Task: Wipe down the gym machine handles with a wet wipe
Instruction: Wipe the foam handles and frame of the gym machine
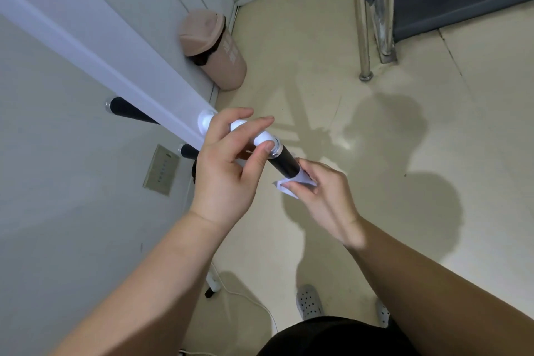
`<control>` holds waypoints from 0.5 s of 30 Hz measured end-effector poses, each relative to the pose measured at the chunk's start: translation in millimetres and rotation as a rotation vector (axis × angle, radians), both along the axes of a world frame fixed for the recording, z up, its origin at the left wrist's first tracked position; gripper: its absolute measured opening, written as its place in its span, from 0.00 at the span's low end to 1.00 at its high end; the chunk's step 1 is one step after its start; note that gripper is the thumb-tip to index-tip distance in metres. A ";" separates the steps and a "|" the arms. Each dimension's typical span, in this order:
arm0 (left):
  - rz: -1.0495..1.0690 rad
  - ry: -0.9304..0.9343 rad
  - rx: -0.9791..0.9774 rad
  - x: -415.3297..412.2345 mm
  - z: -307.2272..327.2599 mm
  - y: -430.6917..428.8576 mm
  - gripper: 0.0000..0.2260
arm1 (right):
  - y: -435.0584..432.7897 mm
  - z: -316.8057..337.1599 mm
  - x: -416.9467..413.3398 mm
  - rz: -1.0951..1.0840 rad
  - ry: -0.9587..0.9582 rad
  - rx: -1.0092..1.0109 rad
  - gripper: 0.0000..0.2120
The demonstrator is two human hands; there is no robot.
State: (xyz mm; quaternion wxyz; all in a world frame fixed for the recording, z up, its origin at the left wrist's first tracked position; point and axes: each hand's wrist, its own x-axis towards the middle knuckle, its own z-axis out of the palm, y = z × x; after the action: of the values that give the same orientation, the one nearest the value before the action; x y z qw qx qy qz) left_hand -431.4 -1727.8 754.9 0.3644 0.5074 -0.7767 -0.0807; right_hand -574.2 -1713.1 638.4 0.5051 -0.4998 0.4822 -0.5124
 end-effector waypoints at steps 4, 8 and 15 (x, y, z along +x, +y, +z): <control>-0.008 -0.003 -0.010 -1.1 1.7 1.4 0.13 | -4.3 38.8 6.5 -0.025 -0.040 -0.147 0.10; -0.014 0.011 0.028 0.8 3.5 4.8 0.12 | -2.8 34.3 10.9 0.005 -0.066 -0.149 0.13; -0.009 0.041 0.059 -4.5 6.7 6.1 0.14 | 7.1 4.9 2.8 0.022 -0.131 0.010 0.07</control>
State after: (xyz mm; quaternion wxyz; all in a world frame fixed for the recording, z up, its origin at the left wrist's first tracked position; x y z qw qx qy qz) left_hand -435.8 -1721.7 761.6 0.3648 0.5127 -0.7686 -0.1155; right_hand -571.4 -1706.1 643.3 0.5436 -0.4677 0.4452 -0.5362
